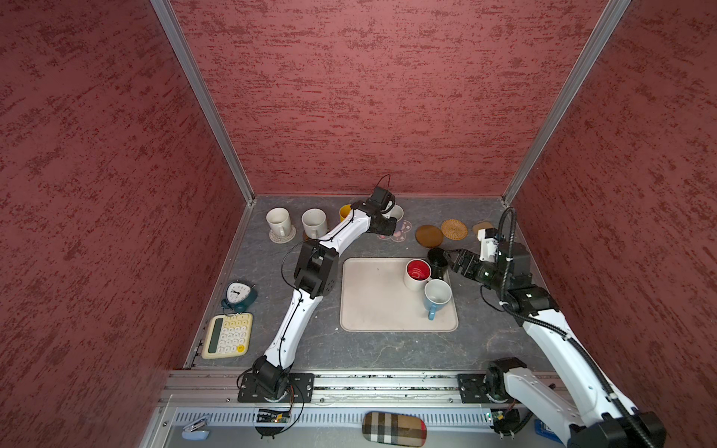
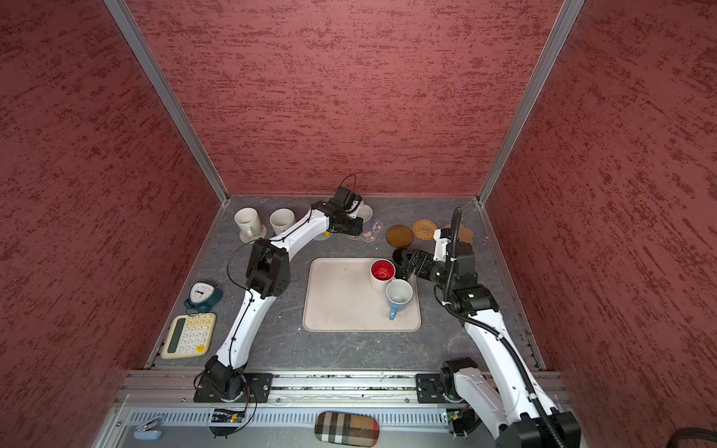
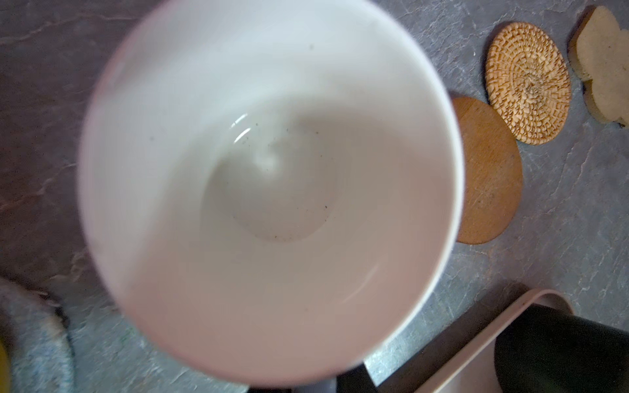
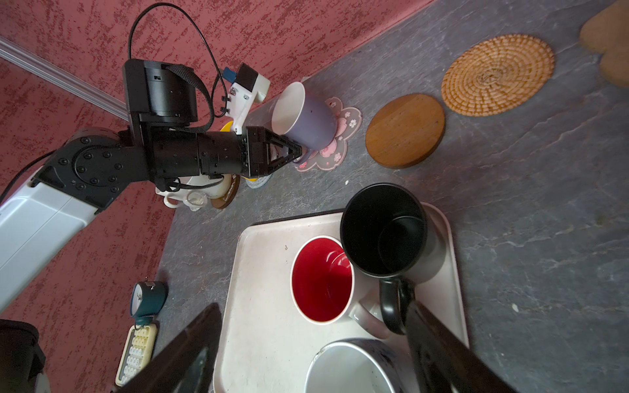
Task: Place cups on coasters
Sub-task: Place the cup on the coaster.
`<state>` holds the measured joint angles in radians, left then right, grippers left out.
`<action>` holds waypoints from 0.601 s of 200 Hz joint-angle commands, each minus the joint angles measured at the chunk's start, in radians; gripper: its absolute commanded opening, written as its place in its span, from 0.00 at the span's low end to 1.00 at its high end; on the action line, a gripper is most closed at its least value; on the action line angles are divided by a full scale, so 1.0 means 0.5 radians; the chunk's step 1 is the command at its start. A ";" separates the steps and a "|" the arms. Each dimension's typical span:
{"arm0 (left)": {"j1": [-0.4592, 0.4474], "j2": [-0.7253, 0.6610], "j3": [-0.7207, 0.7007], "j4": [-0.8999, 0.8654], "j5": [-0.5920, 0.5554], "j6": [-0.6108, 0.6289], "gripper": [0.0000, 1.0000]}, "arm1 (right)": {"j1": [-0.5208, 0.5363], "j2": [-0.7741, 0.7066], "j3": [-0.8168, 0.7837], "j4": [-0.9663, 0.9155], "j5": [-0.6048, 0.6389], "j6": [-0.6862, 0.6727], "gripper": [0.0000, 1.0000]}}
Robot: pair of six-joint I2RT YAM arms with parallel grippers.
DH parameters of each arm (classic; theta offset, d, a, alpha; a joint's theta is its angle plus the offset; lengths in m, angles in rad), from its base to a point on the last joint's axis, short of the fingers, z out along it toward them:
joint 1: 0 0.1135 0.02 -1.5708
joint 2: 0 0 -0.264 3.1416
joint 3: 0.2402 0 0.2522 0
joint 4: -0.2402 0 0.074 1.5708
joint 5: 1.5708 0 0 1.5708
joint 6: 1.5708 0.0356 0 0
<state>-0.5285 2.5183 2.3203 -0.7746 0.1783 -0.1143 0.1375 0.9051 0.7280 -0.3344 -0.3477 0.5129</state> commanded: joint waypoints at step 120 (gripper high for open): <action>-0.021 -0.067 0.092 0.068 -0.092 0.040 0.96 | -0.005 0.017 0.033 -0.108 -0.004 -0.049 0.85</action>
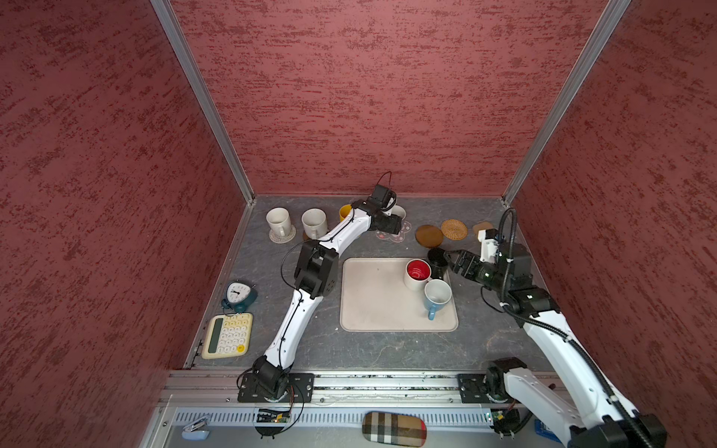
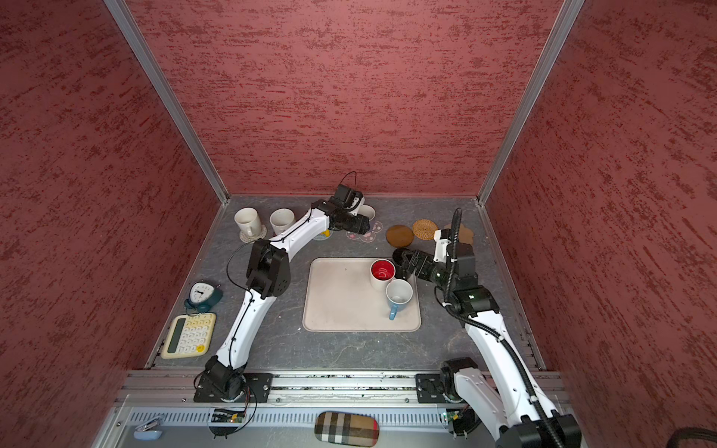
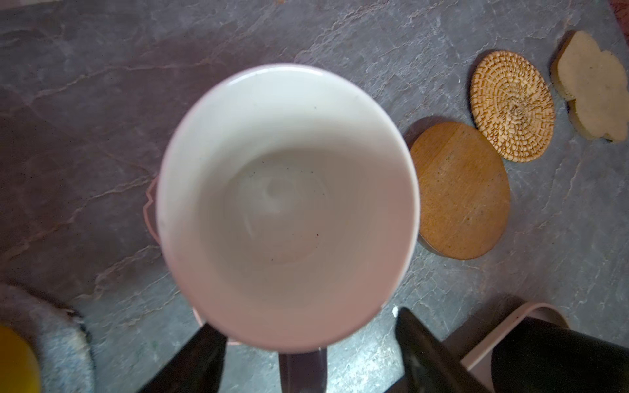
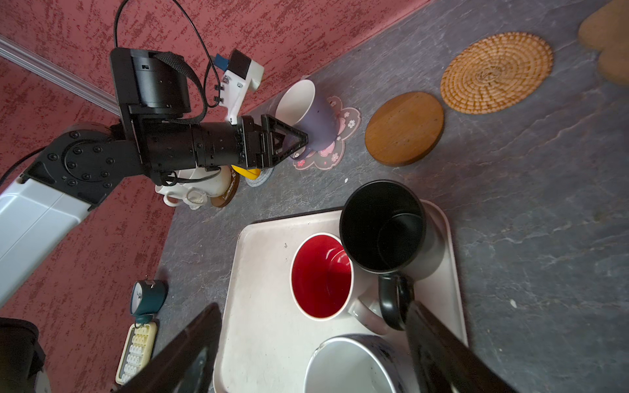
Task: Place cups on coasters
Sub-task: Place the cup on the coaster.
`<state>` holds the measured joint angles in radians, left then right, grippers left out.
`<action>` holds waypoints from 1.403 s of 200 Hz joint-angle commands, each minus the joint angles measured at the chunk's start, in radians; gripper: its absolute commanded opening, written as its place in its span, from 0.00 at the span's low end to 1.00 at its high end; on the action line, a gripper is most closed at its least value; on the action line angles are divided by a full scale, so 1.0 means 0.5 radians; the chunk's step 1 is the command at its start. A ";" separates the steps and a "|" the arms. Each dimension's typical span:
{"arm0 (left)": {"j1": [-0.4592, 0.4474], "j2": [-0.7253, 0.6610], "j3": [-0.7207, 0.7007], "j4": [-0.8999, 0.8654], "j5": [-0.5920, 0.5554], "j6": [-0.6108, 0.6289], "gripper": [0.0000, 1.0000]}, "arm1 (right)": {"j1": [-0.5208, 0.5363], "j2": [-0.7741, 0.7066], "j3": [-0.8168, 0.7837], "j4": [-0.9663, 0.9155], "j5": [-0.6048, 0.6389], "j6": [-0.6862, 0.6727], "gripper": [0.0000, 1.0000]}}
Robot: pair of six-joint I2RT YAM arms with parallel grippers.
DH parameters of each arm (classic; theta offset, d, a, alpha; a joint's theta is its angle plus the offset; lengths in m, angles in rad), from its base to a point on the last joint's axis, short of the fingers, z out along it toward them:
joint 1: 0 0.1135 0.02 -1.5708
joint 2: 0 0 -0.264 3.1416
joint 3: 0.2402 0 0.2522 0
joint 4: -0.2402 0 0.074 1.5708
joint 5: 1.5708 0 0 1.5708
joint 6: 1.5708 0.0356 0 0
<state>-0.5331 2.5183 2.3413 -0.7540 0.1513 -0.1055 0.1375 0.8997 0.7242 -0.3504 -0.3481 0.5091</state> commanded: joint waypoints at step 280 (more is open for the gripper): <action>-0.137 -1.793 -1.836 0.386 -0.235 -0.569 1.00 | 1.043 -0.122 -0.135 -0.809 0.936 0.768 0.70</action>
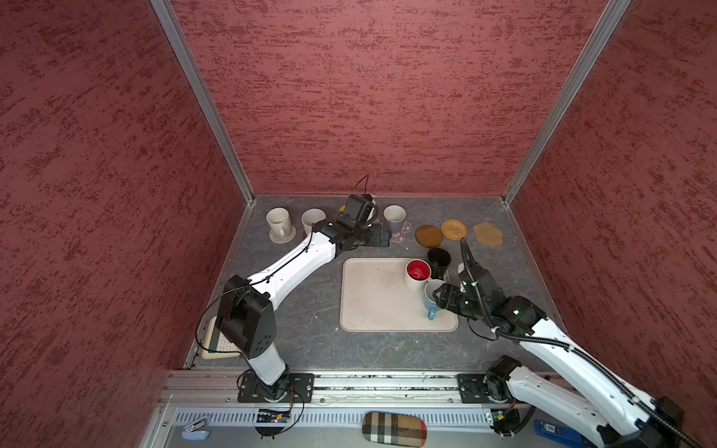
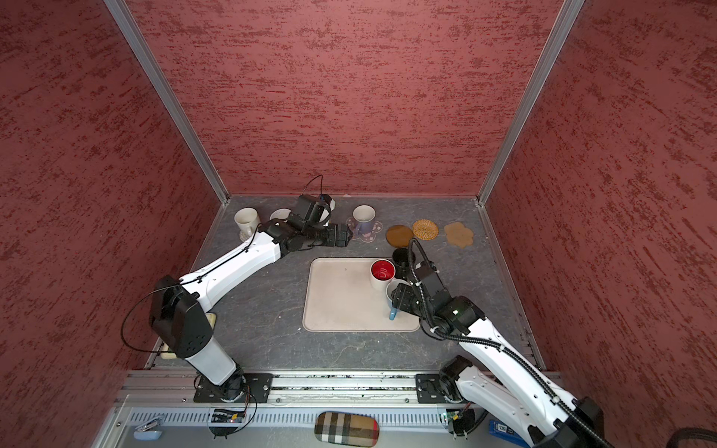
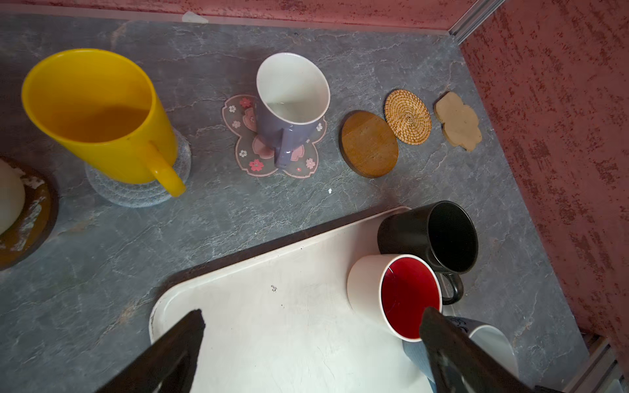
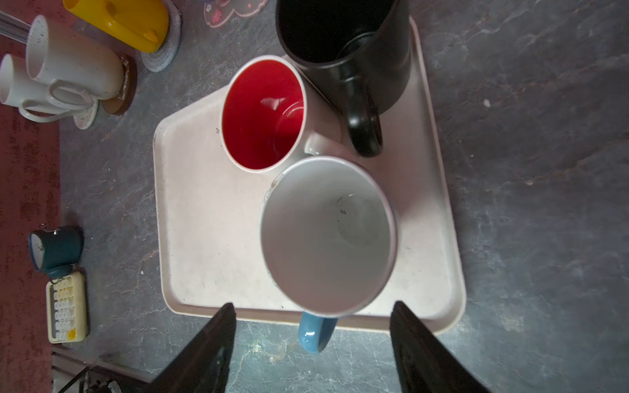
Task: Place cups on coasters
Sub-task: Pick up the cup from the tray.
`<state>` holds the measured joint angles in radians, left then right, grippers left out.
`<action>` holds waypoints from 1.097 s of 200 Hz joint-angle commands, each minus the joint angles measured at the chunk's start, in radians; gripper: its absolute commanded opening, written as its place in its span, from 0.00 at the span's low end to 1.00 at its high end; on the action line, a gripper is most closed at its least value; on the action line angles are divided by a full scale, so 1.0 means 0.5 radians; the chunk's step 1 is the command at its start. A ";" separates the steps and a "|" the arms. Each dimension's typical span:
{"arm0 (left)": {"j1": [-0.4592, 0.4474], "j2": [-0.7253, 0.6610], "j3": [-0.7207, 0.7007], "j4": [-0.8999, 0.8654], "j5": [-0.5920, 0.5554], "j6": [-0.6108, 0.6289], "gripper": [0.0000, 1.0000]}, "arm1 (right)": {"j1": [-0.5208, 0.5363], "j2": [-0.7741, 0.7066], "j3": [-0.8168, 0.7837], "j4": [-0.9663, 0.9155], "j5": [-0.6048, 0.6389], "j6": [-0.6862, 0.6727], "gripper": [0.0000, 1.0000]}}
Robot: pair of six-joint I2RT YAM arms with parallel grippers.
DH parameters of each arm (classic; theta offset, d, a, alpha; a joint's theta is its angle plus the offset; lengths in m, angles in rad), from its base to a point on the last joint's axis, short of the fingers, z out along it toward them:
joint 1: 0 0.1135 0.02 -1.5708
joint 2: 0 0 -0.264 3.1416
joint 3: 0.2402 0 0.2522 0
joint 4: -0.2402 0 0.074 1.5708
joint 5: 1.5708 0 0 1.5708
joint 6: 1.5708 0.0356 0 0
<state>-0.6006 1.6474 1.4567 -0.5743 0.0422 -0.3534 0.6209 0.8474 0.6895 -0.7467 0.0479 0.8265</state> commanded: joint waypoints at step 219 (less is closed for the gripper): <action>0.041 -0.791 -0.657 -0.210 0.048 -0.085 0.99 | 0.213 0.409 -0.130 0.271 0.252 0.075 0.43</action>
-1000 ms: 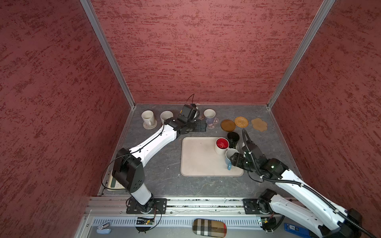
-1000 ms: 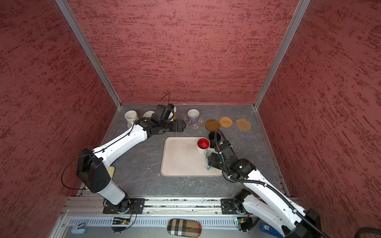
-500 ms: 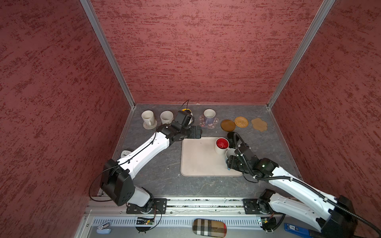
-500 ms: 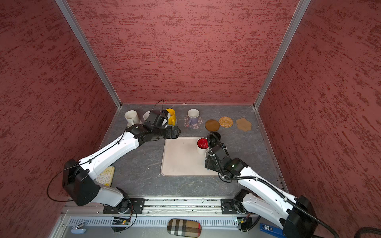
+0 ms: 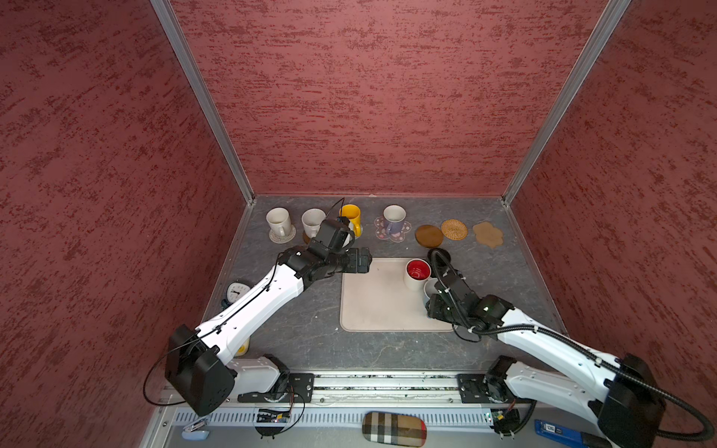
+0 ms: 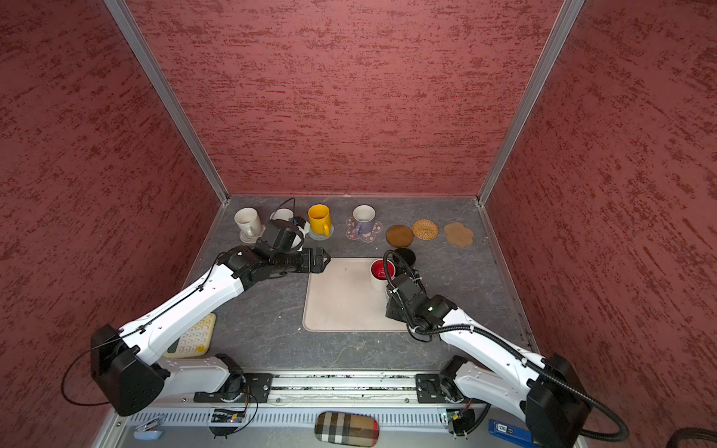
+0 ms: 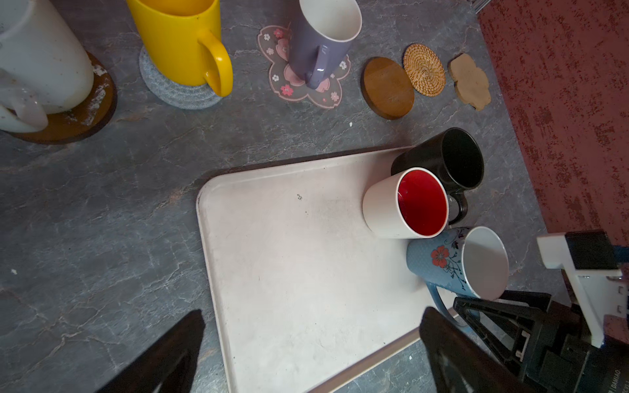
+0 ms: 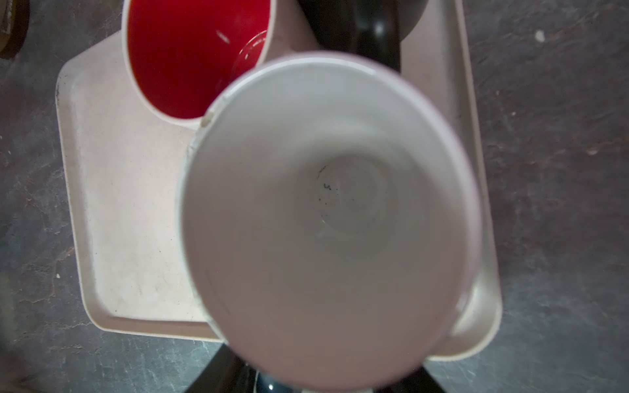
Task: Place cups on coasters
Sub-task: Pick up the cup from the tray.
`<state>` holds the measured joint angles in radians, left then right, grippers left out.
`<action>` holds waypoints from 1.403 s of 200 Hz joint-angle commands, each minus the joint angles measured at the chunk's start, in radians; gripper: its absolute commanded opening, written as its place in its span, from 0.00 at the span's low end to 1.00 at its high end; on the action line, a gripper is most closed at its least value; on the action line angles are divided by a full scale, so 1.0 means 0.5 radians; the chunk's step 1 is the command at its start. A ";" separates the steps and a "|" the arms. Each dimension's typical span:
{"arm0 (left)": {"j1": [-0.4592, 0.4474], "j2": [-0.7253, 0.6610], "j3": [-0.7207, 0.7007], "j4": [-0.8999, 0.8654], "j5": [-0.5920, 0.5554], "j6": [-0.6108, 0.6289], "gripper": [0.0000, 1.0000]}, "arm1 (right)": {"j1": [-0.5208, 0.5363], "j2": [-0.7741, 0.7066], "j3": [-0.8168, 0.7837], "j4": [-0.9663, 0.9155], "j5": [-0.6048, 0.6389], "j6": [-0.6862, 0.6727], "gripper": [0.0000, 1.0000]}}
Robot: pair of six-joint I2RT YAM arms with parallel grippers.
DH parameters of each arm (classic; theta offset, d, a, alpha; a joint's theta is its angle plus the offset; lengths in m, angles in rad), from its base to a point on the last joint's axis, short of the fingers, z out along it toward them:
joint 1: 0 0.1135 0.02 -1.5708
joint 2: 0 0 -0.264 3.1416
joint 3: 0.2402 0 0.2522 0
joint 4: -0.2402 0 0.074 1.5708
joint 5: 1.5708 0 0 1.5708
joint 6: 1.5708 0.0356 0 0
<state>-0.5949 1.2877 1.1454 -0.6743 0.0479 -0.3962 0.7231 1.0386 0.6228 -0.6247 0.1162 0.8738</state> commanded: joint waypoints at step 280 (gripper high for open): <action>0.116 -0.240 0.007 -0.155 0.068 0.004 0.99 | 0.008 0.056 0.073 -0.107 0.097 -0.177 0.09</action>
<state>-0.5430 1.1843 1.1316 -0.7422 0.0799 -0.3958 0.7231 1.0706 0.6304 -0.6632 0.1474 0.7803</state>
